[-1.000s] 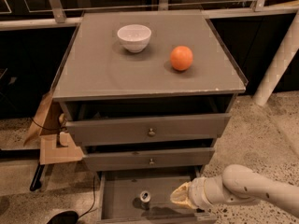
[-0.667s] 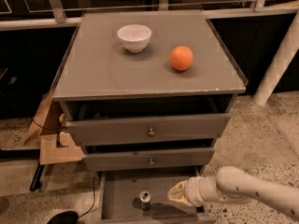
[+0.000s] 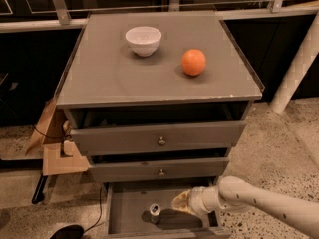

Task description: Pick redbull can from bottom drawer and place on counter

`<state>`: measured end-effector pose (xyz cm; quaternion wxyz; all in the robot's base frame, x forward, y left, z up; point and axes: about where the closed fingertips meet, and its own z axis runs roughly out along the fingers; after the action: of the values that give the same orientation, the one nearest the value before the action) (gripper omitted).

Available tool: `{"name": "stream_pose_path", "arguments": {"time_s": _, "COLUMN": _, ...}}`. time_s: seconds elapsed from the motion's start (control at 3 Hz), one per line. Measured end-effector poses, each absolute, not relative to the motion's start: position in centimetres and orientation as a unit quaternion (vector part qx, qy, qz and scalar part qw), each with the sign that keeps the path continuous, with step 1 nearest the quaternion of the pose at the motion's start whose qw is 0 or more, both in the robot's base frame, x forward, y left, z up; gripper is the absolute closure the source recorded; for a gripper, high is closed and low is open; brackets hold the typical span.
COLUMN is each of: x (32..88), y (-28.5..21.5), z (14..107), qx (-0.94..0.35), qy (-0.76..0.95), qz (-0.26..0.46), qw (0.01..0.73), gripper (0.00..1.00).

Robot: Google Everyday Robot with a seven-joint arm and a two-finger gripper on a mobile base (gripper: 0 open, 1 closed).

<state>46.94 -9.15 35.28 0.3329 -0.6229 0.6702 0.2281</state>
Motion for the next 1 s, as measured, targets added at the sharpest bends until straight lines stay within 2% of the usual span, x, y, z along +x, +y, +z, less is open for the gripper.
{"name": "stream_pose_path", "arguments": {"time_s": 0.33, "x": 47.8, "y": -8.0, "z": 32.9, "qx": -0.635, "qy": 0.658, "qz": 0.235, "qw": 0.33, "gripper": 1.0}}
{"name": "stream_pose_path", "arguments": {"time_s": 0.67, "x": 48.4, "y": -7.2, "z": 31.0, "qx": -0.644, "qy": 0.651, "qz": 0.235, "qw": 0.327, "gripper": 0.81}}
{"name": "stream_pose_path", "arguments": {"time_s": 1.0, "x": 49.3, "y": -6.8, "z": 28.8, "qx": -0.648, "qy": 0.651, "qz": 0.231, "qw": 0.32, "gripper": 0.56}}
